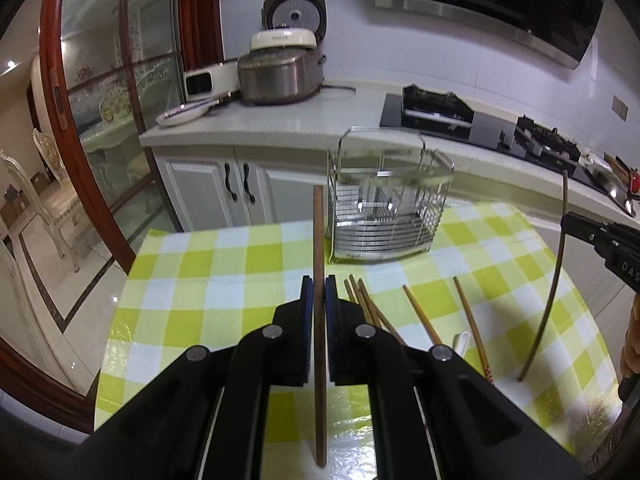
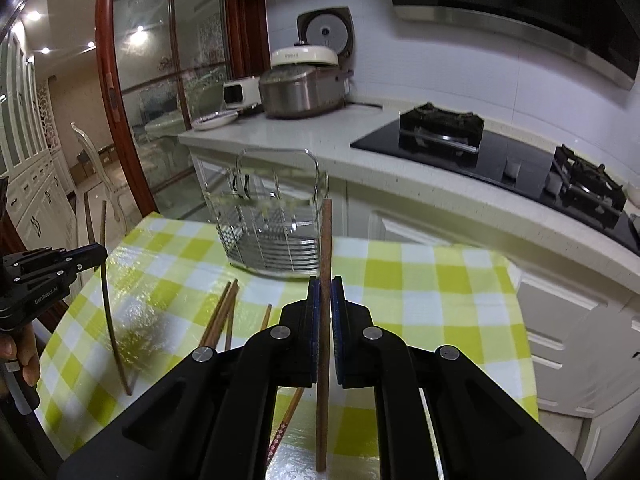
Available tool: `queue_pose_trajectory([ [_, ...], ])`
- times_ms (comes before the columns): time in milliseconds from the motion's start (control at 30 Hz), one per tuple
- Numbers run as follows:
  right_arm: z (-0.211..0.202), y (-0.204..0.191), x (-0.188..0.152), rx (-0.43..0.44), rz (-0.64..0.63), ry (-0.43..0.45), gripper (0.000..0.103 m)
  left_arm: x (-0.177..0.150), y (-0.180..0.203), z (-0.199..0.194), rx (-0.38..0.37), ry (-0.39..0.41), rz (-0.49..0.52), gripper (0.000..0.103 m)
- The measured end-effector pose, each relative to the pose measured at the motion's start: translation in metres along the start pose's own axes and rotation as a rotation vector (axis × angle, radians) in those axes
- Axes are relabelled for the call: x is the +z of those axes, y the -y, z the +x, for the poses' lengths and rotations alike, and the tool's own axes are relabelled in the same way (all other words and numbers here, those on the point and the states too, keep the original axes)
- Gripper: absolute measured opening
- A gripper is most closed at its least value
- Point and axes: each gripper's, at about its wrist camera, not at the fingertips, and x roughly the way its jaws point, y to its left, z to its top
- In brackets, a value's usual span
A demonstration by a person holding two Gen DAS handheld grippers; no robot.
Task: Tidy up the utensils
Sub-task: 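Lift both held chopsticks and lower them into the wire utensil rack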
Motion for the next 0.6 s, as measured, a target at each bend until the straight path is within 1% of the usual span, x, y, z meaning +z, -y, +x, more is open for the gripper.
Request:
queue_pose_trajectory([
  [100, -0.005, -0.002, 0.0, 0.0, 0.0, 0.01, 0.008, 0.004, 0.0, -0.011, -0.006, 0.035, -0.011, 0.006],
  [200, -0.011, -0.002, 0.001, -0.003, 0.003, 0.022, 0.008, 0.006, 0.002, -0.017, -0.009, 0.05, -0.016, 0.006],
  [600, -0.02, 0.0, 0.009, -0.016, 0.004, 0.05, 0.008, 0.014, 0.004, -0.023, -0.021, 0.074, -0.026, 0.006],
])
